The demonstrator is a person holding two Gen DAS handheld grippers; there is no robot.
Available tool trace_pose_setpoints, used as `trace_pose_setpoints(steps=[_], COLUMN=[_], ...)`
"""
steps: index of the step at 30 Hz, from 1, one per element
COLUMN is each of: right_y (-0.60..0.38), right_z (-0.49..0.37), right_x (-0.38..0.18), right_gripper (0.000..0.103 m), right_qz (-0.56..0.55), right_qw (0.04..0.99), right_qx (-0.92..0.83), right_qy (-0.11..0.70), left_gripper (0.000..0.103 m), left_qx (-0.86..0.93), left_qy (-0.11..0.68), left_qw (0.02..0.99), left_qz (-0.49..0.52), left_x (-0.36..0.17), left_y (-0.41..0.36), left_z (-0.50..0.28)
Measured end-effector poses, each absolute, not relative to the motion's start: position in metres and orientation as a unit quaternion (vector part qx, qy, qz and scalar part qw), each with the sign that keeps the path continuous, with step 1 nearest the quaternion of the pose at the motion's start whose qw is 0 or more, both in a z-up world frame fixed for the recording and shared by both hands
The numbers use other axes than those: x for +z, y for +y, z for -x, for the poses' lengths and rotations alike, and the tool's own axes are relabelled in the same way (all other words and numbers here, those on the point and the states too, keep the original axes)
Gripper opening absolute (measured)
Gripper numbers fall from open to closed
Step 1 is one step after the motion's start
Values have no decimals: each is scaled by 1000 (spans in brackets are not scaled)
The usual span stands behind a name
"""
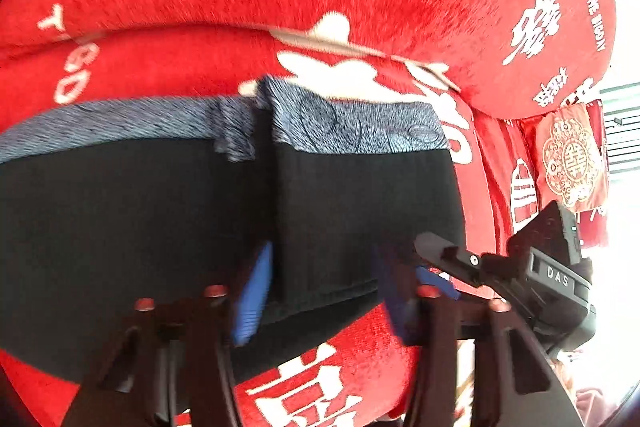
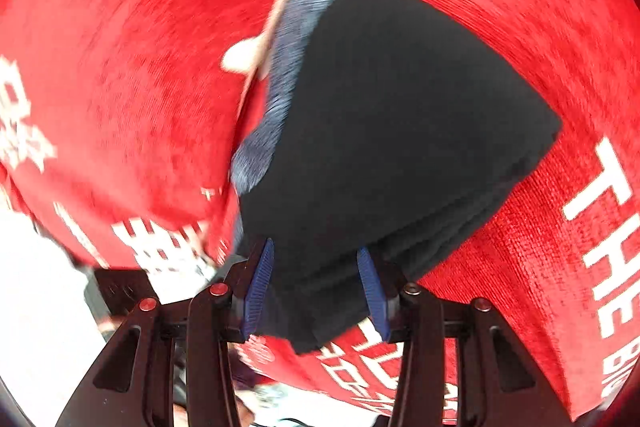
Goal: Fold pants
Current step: 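Fold the held trouser leg over onto the trousers with the right gripper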
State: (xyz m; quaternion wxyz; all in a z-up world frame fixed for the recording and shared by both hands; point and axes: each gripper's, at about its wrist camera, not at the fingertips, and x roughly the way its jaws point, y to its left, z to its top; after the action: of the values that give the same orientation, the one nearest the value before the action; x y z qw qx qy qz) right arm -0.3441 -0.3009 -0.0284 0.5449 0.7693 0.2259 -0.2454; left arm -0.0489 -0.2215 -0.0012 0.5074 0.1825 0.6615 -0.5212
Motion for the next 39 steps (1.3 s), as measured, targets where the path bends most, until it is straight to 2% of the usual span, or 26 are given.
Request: trace_pose_setpoints(steps=[1,2,3,4,10,12,14,15,16,17,19,25,32,35,36,37,38,39], right_y=[-302,-301,-303,-303,-288,-288,-291,-289,-290,-288,-281,-268,-261,-265,-267,-269,-270,-272], right_z=[345,342,341,340,325,325,323,320,316,315,305,296,298,307,305,307,307,306], right_x=[-33,-34,-37,-36,-25,-34,-34,-31,-30,-26,-27,-49,-53,-56,-57,-58,-57,-52], right_gripper=[26,5,5,5,5,5,12,15,25,35,41,41,48,48,44,21,15,14], right_qz=[-774,-775,-776,-776,-728,-736,-746,-747,-748,-748,-749,-784,-798,-803,-807,-810,-810,-806], right_qw=[539,534,529,530,566,560,560,567,572,576,577,539,525,519,514,510,509,515], right_qx=[-250,-255,-262,-260,-240,-240,-229,-216,-202,-191,-173,-170,-186,-197,-199,-199,-199,-196], right_qy=[218,220,224,221,305,297,277,272,270,269,275,255,231,216,211,212,214,216], left_gripper=[29,26,18,16,16,17,40,64,71,71,71,71,71,71,71,71,71,71], left_qx=[-521,-520,-520,-521,-509,-472,-452,-446,-445,-447,-442,-429,-424,-417,-416,-415,-415,-417], left_qy=[661,657,655,653,635,642,650,650,646,642,645,647,650,652,651,649,645,641], left_qw=[506,508,509,509,536,558,568,577,587,593,592,598,596,597,599,602,605,607], left_qz=[-188,-199,-204,-208,-226,-233,-226,-213,-199,-191,-197,-197,-206,-212,-212,-213,-215,-216], left_x=[-4,-6,-7,-6,7,-2,-5,-3,0,3,2,5,0,-1,1,3,7,9], left_y=[-223,-225,-225,-224,-196,-185,-180,-177,-174,-172,-172,-168,-158,-154,-152,-151,-149,-148], left_z=[52,55,57,59,62,58,52,47,42,38,33,27,29,29,28,28,28,27])
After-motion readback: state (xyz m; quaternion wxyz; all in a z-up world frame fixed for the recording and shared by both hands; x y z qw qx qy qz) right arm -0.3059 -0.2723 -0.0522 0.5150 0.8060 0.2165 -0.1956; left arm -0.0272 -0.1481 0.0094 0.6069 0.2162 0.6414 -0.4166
